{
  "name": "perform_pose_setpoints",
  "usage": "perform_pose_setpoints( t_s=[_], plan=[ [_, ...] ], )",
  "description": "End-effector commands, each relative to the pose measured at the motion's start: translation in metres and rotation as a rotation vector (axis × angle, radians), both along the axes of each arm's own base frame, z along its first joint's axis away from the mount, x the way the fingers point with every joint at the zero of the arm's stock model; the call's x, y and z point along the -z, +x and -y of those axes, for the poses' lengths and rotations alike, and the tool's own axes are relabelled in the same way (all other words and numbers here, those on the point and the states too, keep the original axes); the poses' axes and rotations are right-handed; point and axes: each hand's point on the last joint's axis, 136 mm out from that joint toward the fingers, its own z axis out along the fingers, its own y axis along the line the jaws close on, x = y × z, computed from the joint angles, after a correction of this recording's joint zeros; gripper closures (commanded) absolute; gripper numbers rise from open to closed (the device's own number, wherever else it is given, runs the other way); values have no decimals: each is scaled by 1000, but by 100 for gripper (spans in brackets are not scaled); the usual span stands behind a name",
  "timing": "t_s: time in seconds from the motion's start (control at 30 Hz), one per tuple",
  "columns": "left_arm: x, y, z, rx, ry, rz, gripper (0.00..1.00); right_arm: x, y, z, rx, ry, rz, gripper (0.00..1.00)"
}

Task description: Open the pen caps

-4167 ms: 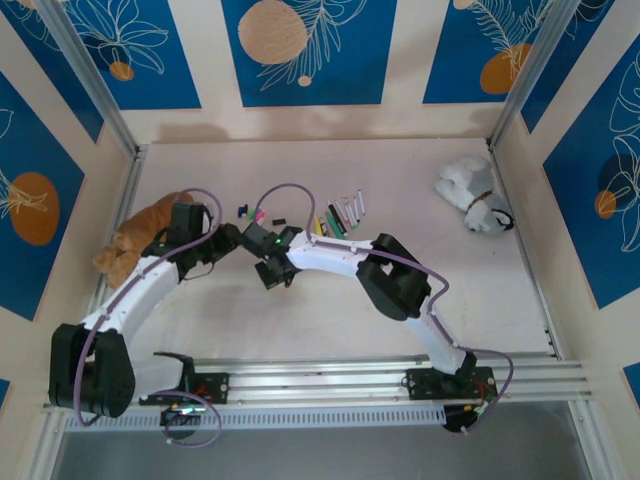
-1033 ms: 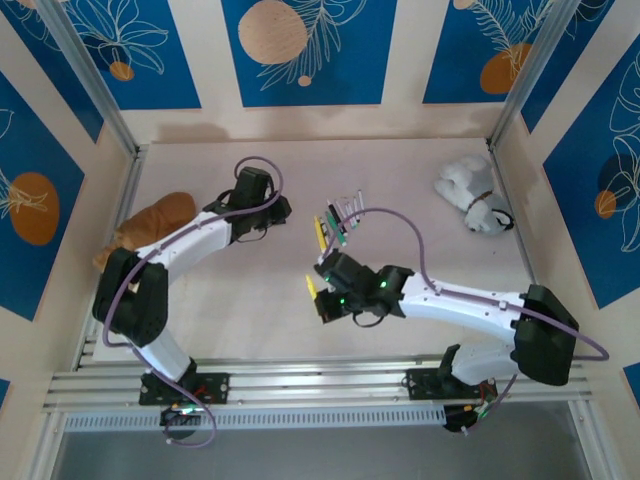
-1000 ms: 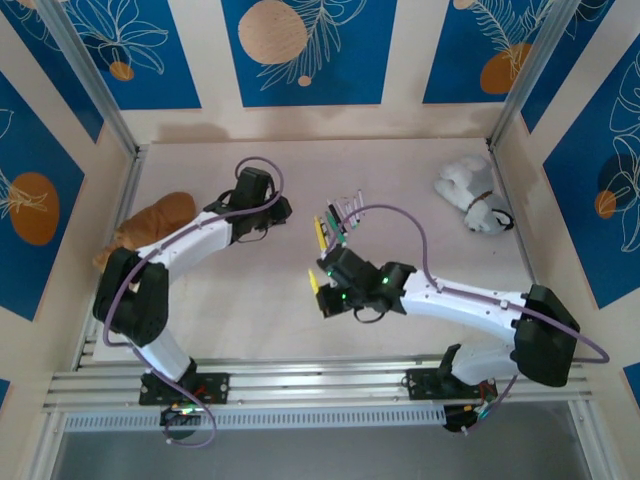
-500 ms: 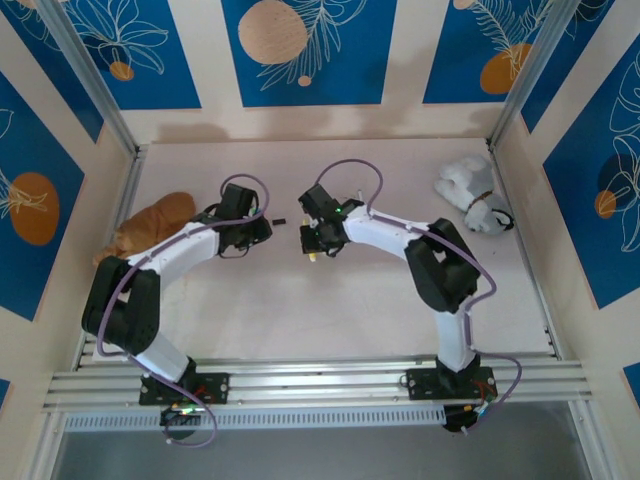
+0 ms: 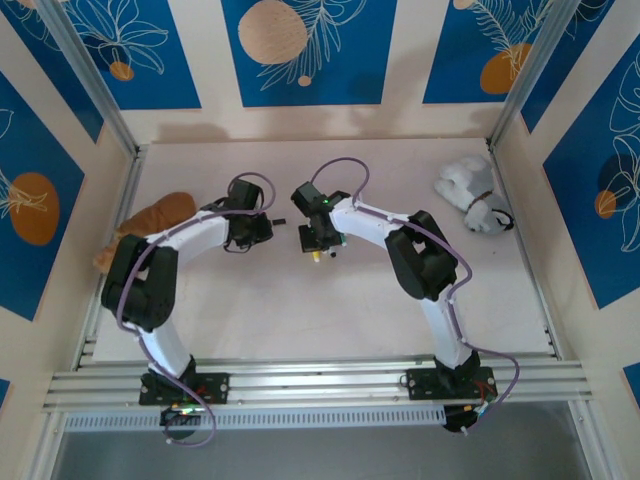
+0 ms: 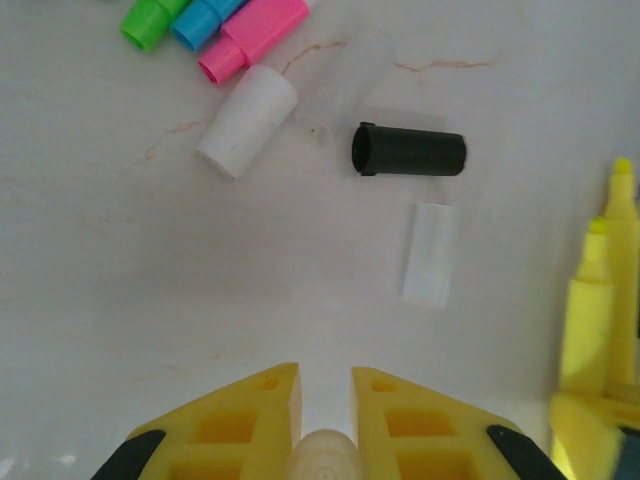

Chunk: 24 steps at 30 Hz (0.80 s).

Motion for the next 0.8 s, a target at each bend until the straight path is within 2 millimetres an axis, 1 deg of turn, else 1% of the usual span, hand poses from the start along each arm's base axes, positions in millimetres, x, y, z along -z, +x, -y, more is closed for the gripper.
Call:
perform_pose_setpoints(
  t_s=[0.0,0.03,0.1,0.13,0.2,0.3,0.43,0.53,0.67,0.77],
  plan=[
    [8,8,2,18,11,-22,100,-4,4,11,19,-47,-2,95],
    [11,10,3,17,13,-26,100,-4,5,11,19,-46,-1,93],
    [16,13,3,17,20,-35,100,-6,4,13,22,-48,-7,84],
    [19,14,3,14,28,-44,100,-8,4,13,22,-46,-2,81],
    [23,17,3,14,35,-53,100,-14,4,12,22,-30,11,71],
    [30,21,4,10,46,-73,100,-26,2,11,22,-11,36,59],
    [38,24,5,5,54,-92,100,-39,-4,13,24,-1,58,56],
    [40,25,4,-1,63,-100,93,-47,-11,14,27,17,74,56],
    [37,25,1,-9,71,-97,82,-61,-19,16,33,40,104,56],
    [33,25,-1,-13,82,-90,78,-69,-24,17,32,54,119,56]
  ],
)
